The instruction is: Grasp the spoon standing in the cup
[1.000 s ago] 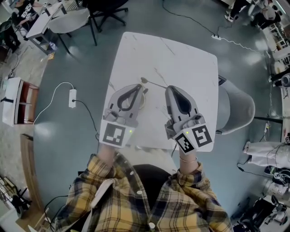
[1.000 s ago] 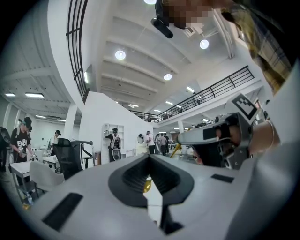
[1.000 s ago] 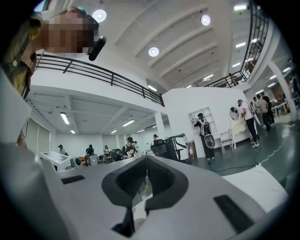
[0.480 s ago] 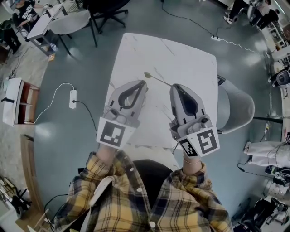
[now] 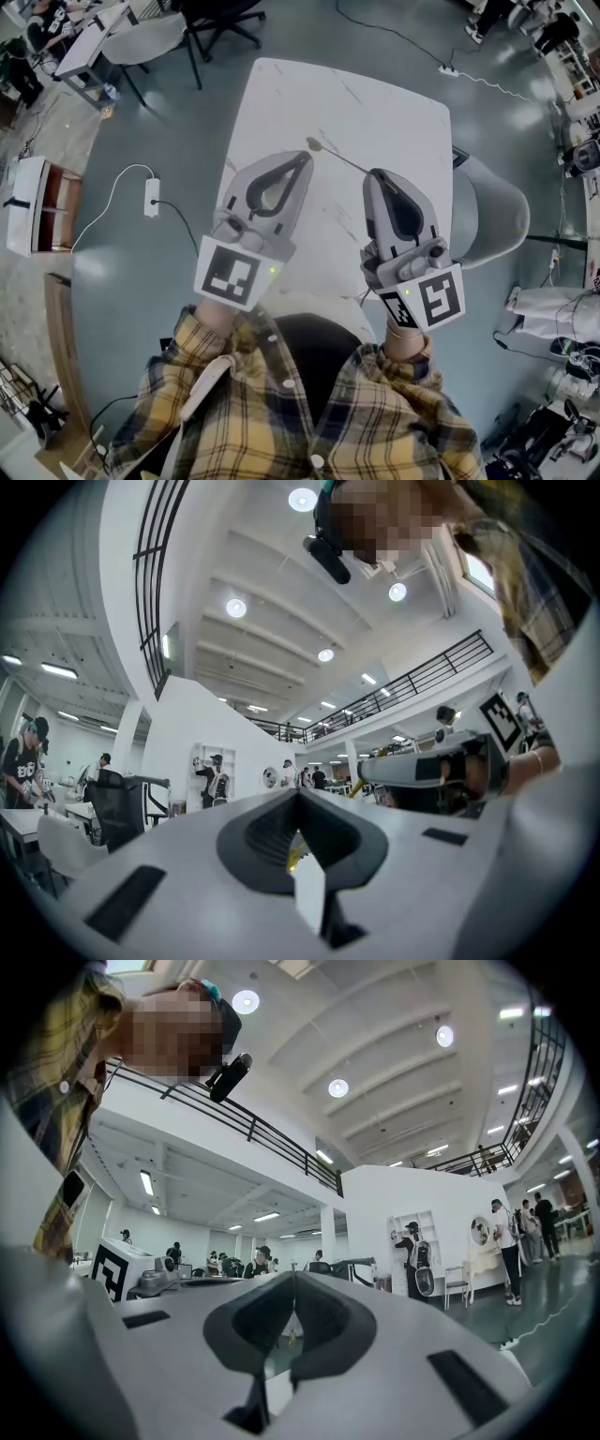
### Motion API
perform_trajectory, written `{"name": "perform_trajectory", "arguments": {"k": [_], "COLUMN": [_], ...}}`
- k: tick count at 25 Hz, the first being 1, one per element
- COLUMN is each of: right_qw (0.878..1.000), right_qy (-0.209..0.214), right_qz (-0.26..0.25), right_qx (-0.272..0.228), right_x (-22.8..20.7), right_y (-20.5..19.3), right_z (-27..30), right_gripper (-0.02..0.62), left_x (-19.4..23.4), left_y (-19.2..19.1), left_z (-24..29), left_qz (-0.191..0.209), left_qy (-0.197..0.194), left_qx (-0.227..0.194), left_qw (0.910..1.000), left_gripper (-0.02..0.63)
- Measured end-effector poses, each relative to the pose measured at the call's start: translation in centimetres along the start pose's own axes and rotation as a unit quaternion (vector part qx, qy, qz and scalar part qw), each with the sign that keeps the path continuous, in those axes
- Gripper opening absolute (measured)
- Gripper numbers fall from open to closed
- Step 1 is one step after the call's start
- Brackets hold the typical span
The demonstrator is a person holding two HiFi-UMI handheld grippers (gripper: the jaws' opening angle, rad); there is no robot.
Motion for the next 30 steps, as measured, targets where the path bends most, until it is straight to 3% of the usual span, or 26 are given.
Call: {"name": "perform_trajectory", "arguments": {"k": [30], "right_qw": [1.000], "right_qy": [-0.005], "right_qz": [0.014], "right_qx": [0.005], "right_x": [-1.3], "right_y": [-1.1], "right_z": [1.0], "right_gripper": [0.018], "left_x": [0.5], "left_y": [-0.8], "left_z": [1.3], "left_qz": [0.007], "left_qy": [-0.017], "left_qx": [0.009], "left_qw": [0.9998], "left_gripper": [0.018]}}
Point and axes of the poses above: the fingertips, and each gripper's own axes: z forward along the fingers, x to its left, y out of its top, the point moved 10 cm from there along -z, backward along the fingers, and after that the axes turned 4 degrees about -y, right-handed, at the moved point
